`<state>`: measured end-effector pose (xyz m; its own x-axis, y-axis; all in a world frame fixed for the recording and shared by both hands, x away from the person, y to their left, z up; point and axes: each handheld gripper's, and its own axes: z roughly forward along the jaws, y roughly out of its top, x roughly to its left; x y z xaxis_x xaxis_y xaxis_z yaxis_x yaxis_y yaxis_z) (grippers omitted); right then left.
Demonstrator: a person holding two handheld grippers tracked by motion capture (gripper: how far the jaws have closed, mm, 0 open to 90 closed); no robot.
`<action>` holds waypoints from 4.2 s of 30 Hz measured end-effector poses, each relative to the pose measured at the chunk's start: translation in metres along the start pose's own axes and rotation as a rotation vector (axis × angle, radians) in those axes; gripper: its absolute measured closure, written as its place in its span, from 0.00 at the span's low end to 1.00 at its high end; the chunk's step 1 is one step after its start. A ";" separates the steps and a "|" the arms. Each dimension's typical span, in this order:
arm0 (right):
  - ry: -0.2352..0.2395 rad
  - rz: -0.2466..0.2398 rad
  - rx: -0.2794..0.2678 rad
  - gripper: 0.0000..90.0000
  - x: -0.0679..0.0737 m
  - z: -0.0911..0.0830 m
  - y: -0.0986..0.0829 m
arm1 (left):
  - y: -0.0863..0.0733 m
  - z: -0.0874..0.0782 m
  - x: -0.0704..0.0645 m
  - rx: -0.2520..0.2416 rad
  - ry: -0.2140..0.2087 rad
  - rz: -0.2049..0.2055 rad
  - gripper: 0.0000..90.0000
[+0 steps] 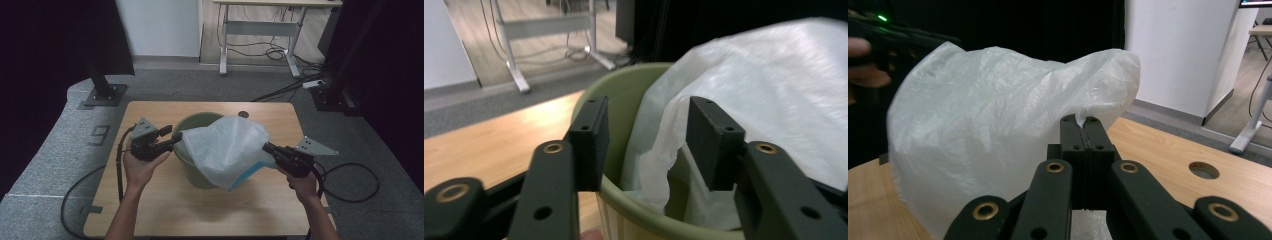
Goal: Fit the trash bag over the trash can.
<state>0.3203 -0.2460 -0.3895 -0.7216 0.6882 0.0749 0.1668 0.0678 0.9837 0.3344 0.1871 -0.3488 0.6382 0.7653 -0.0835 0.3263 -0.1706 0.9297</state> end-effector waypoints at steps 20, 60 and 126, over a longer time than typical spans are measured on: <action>0.019 0.013 -0.012 0.98 0.020 0.016 0.011 | 0.008 0.020 -0.069 0.123 -0.200 0.111 0.37; 0.073 0.029 -0.041 0.98 0.034 0.019 0.016 | -0.001 0.050 -0.082 0.127 -0.338 0.036 0.93; -0.064 -0.030 -0.022 0.63 0.062 -0.021 -0.037 | 0.005 0.041 -0.028 -0.003 -0.316 -0.186 1.00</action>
<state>0.2554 -0.2210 -0.4180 -0.6812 0.7312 0.0356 0.1306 0.0735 0.9887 0.3468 0.1388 -0.3562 0.7526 0.5531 -0.3572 0.4551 -0.0449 0.8893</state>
